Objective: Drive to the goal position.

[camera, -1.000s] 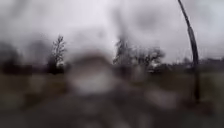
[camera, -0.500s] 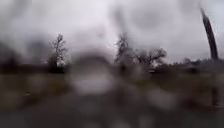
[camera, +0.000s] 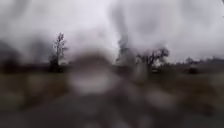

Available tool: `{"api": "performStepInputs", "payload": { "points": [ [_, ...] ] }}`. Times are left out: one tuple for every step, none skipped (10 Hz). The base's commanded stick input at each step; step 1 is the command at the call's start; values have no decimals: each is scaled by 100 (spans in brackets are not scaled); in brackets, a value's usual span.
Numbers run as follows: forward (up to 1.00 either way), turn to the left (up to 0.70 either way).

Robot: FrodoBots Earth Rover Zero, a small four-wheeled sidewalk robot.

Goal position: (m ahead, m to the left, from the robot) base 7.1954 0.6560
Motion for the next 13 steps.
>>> {"api": "performStepInputs", "payload": {
  "points": [
    [85,0],
    [85,0],
    [85,0],
    [85,0],
    [85,0],
    [85,0],
    [85,0],
    [85,0],
    [85,0],
    [85,0],
    [85,0],
    [85,0],
    [85,0]
  ]
}}
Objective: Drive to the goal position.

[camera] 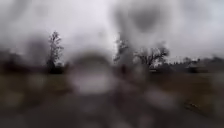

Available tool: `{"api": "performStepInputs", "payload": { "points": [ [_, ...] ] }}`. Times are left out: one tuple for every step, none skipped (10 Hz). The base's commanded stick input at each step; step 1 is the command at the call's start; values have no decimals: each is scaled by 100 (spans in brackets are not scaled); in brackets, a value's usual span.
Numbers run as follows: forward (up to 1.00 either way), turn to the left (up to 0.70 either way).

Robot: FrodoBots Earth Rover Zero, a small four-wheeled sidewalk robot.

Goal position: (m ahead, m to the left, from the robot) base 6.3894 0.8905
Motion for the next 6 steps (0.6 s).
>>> {"api": "performStepInputs", "payload": {
  "points": [
    [85,0],
    [85,0],
    [85,0],
    [85,0],
    [85,0],
    [85,15]
  ]
}}
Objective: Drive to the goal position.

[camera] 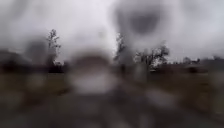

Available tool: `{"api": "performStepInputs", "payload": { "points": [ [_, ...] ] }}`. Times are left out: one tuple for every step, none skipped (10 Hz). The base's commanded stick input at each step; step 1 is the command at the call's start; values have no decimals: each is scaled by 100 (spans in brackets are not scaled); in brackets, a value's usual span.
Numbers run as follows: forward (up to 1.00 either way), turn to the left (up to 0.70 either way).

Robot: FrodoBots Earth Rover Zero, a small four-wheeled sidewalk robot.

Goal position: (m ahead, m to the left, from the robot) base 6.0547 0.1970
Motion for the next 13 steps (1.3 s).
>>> {"api": "performStepInputs", "payload": {
  "points": [
    [85,34],
    [85,34],
    [85,25],
    [85,5],
    [85,0],
    [85,0],
    [85,0],
    [85,0],
    [85,0],
    [85,0],
    [85,0],
    [85,0],
    [85,0]
  ]
}}
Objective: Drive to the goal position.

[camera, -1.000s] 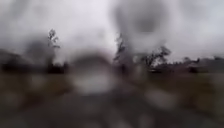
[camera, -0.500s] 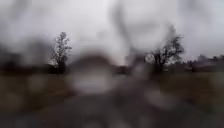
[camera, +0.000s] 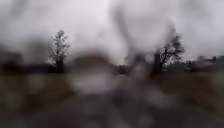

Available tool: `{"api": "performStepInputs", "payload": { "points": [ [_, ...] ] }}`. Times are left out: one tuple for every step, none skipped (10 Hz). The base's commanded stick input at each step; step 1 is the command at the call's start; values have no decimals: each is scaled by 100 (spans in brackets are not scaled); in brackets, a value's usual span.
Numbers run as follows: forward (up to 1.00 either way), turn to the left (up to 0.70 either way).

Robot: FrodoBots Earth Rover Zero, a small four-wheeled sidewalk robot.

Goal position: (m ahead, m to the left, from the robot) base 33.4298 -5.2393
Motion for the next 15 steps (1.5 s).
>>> {"api": "performStepInputs", "payload": {
  "points": [
    [85,0],
    [85,0],
    [85,0],
    [85,0],
    [85,0],
    [85,0],
    [85,0],
    [85,0],
    [85,0],
    [85,0],
    [85,0],
    [85,0],
    [85,0],
    [85,0],
    [85,0]
  ]
}}
